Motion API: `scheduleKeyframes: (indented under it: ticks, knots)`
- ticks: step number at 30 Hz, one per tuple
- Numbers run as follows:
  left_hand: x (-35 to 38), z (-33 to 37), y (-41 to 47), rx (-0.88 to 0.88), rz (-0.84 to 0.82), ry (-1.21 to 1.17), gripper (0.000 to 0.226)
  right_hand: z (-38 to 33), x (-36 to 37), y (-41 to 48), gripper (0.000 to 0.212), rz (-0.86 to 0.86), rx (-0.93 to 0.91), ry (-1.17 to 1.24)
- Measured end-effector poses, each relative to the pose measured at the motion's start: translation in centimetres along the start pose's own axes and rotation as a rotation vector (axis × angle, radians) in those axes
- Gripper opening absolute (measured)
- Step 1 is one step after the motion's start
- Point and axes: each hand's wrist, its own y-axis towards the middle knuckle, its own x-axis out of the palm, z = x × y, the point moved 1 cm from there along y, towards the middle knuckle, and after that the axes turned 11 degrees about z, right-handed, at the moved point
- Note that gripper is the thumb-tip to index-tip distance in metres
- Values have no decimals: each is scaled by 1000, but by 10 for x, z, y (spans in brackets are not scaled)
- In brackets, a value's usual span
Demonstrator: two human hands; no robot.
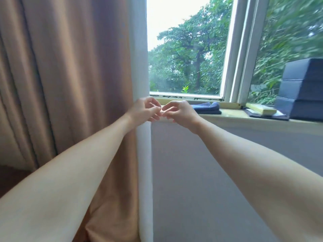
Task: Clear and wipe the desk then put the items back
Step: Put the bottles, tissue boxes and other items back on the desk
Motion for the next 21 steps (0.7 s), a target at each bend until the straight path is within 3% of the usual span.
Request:
scheduleKeyframes:
  ticks: [7, 15, 21]
  knots:
    - [111, 24, 26, 28, -102, -22, 13, 58, -113, -11, 12, 211, 109, -139]
    - [226, 63, 48, 94, -211, 79, 30, 114, -230, -25, 26, 558, 274, -359]
    - [281, 89, 59, 79, -260, 109, 38, 148, -265, -18, 38, 508, 392, -437]
